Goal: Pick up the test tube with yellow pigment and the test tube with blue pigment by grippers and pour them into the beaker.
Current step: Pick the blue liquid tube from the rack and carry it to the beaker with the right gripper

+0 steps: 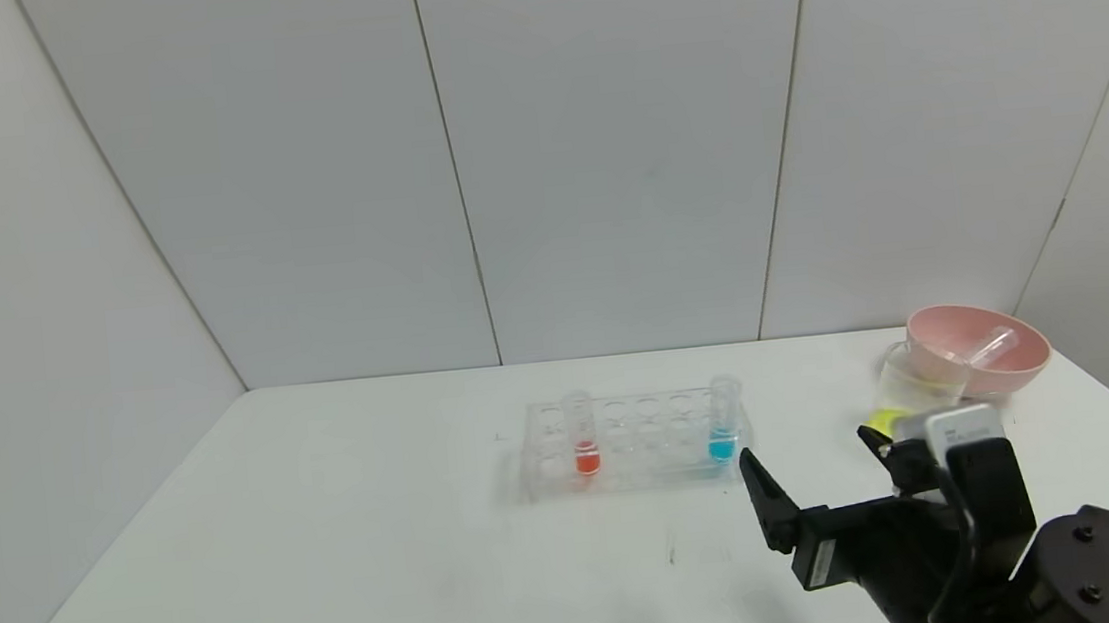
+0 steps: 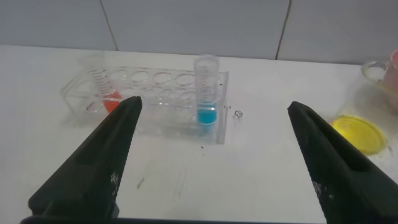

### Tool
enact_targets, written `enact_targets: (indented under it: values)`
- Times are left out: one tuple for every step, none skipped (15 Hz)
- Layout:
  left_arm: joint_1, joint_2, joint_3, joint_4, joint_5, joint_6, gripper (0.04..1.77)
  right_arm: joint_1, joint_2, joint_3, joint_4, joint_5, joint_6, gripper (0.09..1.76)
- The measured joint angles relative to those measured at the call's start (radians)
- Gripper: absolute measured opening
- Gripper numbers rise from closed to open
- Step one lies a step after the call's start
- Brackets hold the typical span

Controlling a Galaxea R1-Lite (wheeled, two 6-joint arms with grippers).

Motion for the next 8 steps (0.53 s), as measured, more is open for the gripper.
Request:
enact_targets:
  values:
    - [0.000, 0.000, 0.000, 0.000, 0.000, 0.000, 1.76, 0.014, 0.017, 0.000, -0.003, -0.002, 0.000, 1.70]
    - [0.000, 0.000, 0.000, 0.000, 0.000, 0.000, 1.76, 0.020, 0.032, -0.005, -0.004, -0.002, 0.001, 1.70]
    - [0.000, 0.000, 0.000, 0.000, 0.000, 0.000, 1.76, 0.021, 0.047, -0.011, -0.005, 0.000, 0.002, 1.70]
    - [0.000, 0.000, 0.000, 0.000, 0.000, 0.000, 1.76, 0.018, 0.063, -0.018, -0.005, 0.007, 0.003, 1.70]
    - [0.000, 0.000, 0.000, 0.000, 0.000, 0.000, 1.76, 0.013, 0.080, -0.028, -0.005, 0.018, 0.004, 1.70]
    - [0.000, 0.000, 0.000, 0.000, 0.000, 0.000, 1.76, 0.003, 0.100, -0.044, -0.005, 0.033, 0.004, 1.70]
    - [0.000, 0.000, 0.000, 0.000, 0.000, 0.000, 1.76, -0.008, 0.117, -0.063, -0.004, 0.053, 0.004, 1.70]
    - [0.000, 0.000, 0.000, 0.000, 0.000, 0.000, 1.76, -0.021, 0.134, -0.087, -0.004, 0.073, 0.002, 1.70]
